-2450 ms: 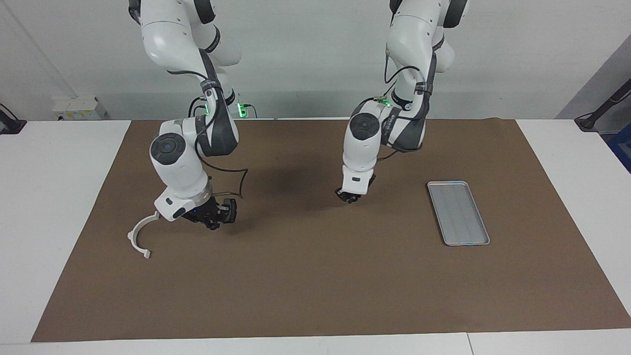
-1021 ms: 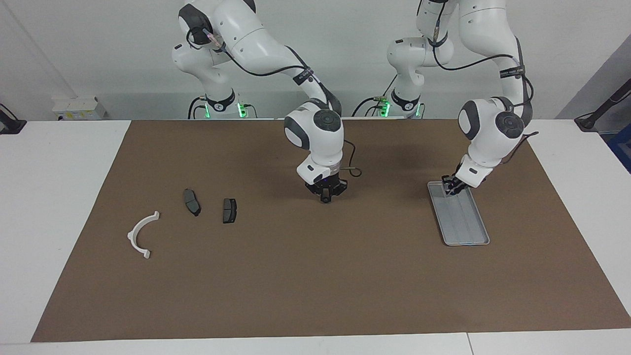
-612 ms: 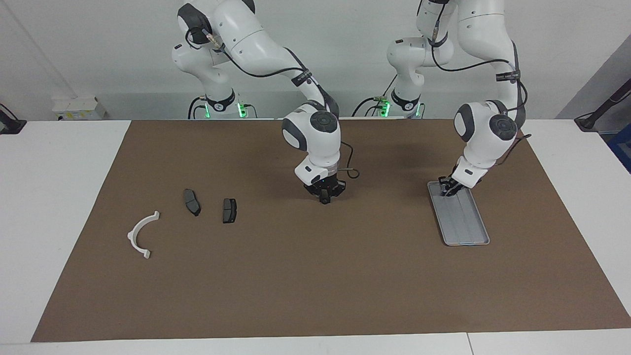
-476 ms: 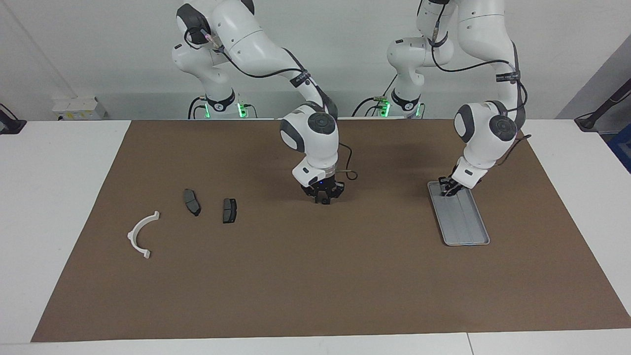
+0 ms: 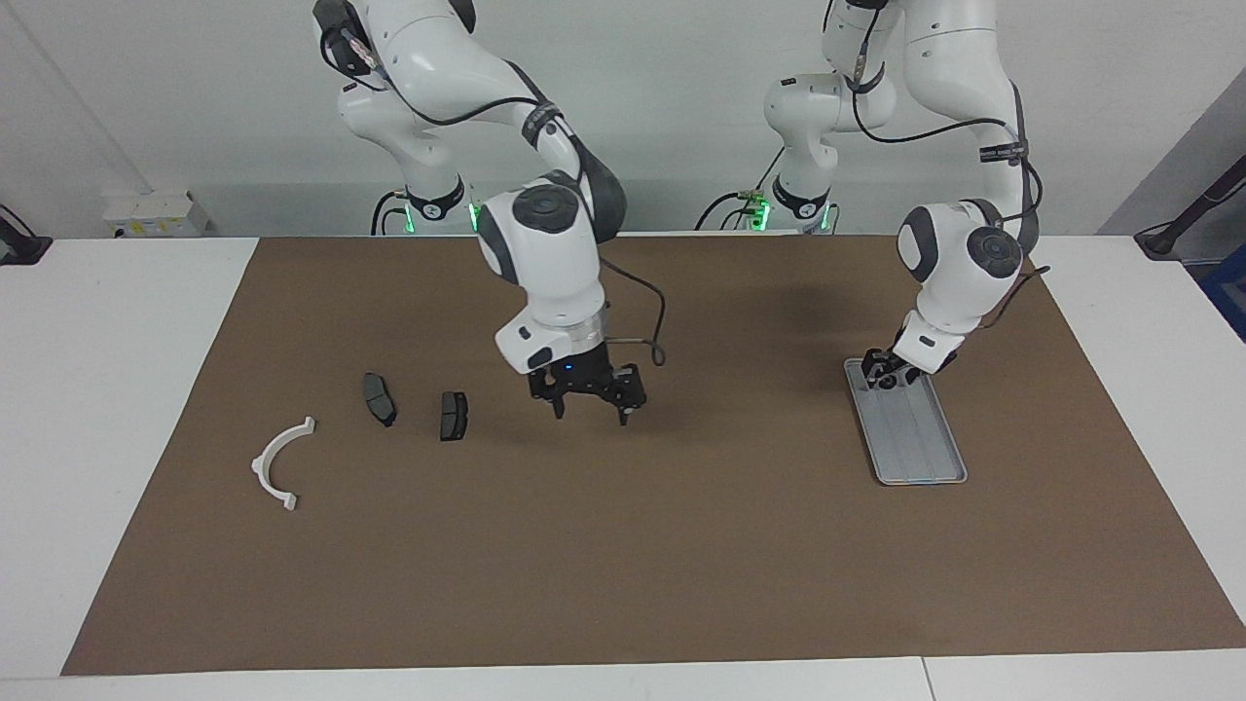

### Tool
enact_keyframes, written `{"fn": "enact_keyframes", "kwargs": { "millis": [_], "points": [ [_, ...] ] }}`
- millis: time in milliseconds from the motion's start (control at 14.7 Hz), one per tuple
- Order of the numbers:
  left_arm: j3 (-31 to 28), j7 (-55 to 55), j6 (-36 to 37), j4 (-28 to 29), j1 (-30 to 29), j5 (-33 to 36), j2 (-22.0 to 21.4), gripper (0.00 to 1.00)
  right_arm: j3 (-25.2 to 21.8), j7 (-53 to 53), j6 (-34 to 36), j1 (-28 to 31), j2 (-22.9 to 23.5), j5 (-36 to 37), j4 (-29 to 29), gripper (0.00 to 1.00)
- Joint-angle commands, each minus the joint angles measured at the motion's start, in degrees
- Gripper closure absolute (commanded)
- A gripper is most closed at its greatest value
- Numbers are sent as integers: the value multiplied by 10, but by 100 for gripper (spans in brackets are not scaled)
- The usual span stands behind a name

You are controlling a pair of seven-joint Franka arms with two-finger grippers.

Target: Pick bearing gear from pile to tray

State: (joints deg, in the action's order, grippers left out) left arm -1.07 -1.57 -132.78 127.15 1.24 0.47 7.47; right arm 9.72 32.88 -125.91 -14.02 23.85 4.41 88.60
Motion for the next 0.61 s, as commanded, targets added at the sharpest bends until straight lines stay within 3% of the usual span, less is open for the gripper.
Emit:
{"fn": "enact_keyframes", "kwargs": {
  "millis": [0, 204, 408, 544],
  "points": [
    [7, -69, 76, -75, 23, -9, 4, 0, 9, -244, 27, 103, -20, -11, -5, 0],
    [7, -261, 76, -102, 126, -20, 11, 0, 6, -490, 56, 190, -66, -3, -4, 0],
    [6, -389, 82, -138, 212, -26, 26, 0, 5, -515, 141, 235, -124, -14, -6, 0],
    [6, -486, 85, -188, 270, -25, 65, 0, 2, -480, 215, 245, -170, -14, -11, 0]
  ]
}}
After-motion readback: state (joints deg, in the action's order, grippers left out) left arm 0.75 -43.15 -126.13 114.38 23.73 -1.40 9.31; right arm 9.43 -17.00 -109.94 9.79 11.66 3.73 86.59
